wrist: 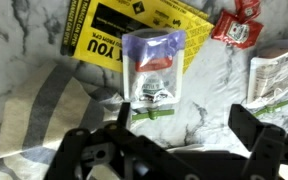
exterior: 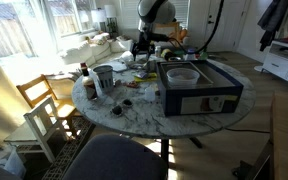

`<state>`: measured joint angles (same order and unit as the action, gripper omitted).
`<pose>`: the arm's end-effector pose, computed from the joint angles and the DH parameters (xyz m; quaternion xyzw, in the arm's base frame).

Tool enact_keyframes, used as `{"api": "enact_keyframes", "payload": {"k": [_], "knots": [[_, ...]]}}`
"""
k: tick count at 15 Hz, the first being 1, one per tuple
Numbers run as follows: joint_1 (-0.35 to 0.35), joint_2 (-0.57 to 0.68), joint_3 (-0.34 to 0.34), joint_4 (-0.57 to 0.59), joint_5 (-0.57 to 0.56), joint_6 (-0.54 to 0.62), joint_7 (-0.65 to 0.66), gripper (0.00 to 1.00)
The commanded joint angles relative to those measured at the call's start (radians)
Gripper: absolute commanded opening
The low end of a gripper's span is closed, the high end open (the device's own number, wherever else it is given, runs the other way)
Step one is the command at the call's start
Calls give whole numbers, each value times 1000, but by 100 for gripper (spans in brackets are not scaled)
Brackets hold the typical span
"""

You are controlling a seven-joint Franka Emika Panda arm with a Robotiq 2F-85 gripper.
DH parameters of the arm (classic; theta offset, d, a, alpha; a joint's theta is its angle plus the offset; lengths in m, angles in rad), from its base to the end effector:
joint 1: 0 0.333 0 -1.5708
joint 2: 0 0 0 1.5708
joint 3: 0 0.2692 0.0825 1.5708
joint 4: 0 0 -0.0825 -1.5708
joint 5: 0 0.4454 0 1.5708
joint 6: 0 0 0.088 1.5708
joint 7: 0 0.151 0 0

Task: Pick up the two white and purple packets with a green lid and put them in the clear storage container one by one

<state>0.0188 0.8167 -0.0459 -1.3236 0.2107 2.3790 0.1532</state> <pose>0.7940 -0.0073 0.1616 -0.9798 0.1465 -0.1149 0.0729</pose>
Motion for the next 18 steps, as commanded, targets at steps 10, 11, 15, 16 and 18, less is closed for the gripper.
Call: {"api": "enact_keyframes", "payload": {"k": [10, 11, 15, 16, 18], "knots": [[100, 252, -118, 260, -196, 44, 285, 100], [94, 264, -114, 275, -195, 43, 282, 100], [82, 320, -118, 343, -197, 59, 281, 100], [79, 332, -116, 358, -196, 58, 278, 100], [79, 360, -120, 390, -198, 62, 279, 100]]}}
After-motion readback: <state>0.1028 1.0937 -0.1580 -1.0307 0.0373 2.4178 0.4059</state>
